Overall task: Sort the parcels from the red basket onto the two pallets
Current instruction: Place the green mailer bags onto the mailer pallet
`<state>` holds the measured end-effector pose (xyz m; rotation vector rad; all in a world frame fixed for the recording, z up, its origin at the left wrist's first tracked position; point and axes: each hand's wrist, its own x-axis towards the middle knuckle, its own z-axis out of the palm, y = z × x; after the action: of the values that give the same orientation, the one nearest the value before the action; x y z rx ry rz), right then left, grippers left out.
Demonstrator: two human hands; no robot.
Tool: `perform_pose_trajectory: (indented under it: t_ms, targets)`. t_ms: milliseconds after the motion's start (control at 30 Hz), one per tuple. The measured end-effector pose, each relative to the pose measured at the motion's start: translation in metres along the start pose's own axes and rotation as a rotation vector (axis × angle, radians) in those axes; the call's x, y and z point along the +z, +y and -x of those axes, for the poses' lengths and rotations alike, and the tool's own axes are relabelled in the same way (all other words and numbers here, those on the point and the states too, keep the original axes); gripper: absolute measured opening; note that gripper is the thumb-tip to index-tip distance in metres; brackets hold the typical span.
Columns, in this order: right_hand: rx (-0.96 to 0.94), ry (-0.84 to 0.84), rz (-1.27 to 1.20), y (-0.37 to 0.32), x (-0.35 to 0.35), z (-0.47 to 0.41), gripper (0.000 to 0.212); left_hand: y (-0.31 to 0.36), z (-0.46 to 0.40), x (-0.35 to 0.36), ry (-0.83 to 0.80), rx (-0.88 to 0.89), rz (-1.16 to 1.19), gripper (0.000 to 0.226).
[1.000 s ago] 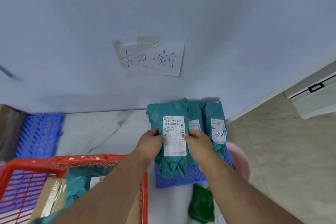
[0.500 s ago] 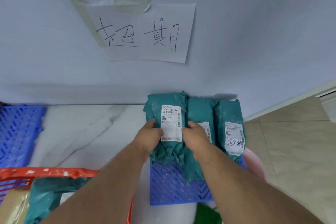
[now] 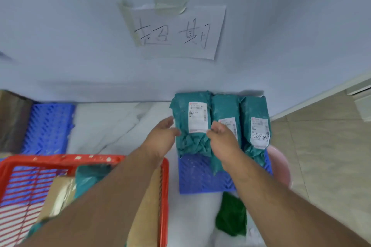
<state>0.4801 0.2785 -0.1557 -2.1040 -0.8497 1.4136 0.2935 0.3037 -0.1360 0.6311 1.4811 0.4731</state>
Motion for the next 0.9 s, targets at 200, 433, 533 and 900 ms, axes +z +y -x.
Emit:
perform_pose_trajectory:
  t_ms: [200,433,533,900]
  targets:
    - [-0.079,-0.018,0.009,-0.012,0.030,0.097,0.038,-0.009,0.092,-0.096,0.094,0.107,0.167,0.055]
    - [-0.056,-0.165,-0.019,0.011,0.117,0.195,0.042,-0.083,0.175,-0.240,0.301,0.068,0.260,0.047]
    - [0.001,-0.181,0.010,0.032,0.157,0.225,0.015,-0.121,0.194,-0.279,0.342,0.004,0.255,0.046]
    - [0.255,-0.234,0.078,0.073,0.230,0.287,0.015,-0.186,0.214,-0.320,0.271,-0.182,0.148,0.041]
